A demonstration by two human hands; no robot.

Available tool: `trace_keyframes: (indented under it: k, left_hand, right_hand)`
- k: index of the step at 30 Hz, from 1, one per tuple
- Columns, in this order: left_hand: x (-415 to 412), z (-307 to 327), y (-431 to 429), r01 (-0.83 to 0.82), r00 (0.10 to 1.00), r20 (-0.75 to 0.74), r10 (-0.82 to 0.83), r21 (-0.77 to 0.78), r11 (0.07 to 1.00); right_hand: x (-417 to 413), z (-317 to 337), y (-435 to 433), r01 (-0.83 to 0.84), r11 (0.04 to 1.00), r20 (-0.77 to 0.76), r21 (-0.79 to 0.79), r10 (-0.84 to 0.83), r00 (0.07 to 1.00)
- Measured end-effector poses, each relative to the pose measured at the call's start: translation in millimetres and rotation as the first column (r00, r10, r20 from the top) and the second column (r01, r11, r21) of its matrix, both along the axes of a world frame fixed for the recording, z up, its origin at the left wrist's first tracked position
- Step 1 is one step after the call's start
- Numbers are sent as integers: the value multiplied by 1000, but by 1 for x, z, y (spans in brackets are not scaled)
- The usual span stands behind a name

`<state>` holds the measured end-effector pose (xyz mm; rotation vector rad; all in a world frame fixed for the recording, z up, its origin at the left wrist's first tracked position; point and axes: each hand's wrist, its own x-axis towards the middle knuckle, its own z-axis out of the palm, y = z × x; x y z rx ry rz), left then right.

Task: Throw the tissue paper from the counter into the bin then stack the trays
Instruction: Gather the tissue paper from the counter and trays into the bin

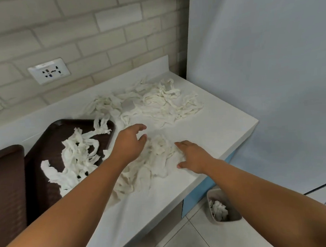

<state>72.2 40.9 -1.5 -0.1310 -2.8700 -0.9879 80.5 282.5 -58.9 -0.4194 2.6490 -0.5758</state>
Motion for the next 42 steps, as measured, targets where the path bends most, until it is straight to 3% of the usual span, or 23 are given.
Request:
trace_keyframes:
  k: [5, 9, 21, 28, 31, 35, 39, 42]
  left_hand:
    - [-3, -9, -19, 38, 999, -17, -38, 11, 999]
    - [-5, -15, -25, 68, 998, -12, -67, 39, 997]
    - [-22, -20, -9, 203, 979, -39, -201, 79, 976]
    - [-40, -18, 7, 252, 968, -26, -252, 14, 968]
    - [-47, -21, 13, 296, 954, 69, -292, -73, 952]
    - [-51, -28, 25, 385, 918, 209, -339, -250, 889]
    - [-53, -37, 40, 432, 899, 230, -372, -328, 840]
    - [-56, -44, 47, 445, 893, 242, -379, -353, 823]
  right_hand:
    - [-1, -7, -20, 41, 995, -106, 94, -31, 994]
    - [0, -10, -27, 125, 989, -253, 74, -103, 962]
    - [-21, 63, -18, 428, 868, -451, -251, -496, 742]
    - [-16, 76, -1, 540, 705, -319, -460, -699, 640]
    - [-8, 78, 6, 566, 650, -260, -507, -742, 618]
    - [-3, 76, 13, 606, 599, -189, -524, -775, 603]
    - [8, 70, 18, 657, 525, -47, -541, -799, 600]
    - [15, 60, 21, 722, 552, -38, -417, -804, 593]
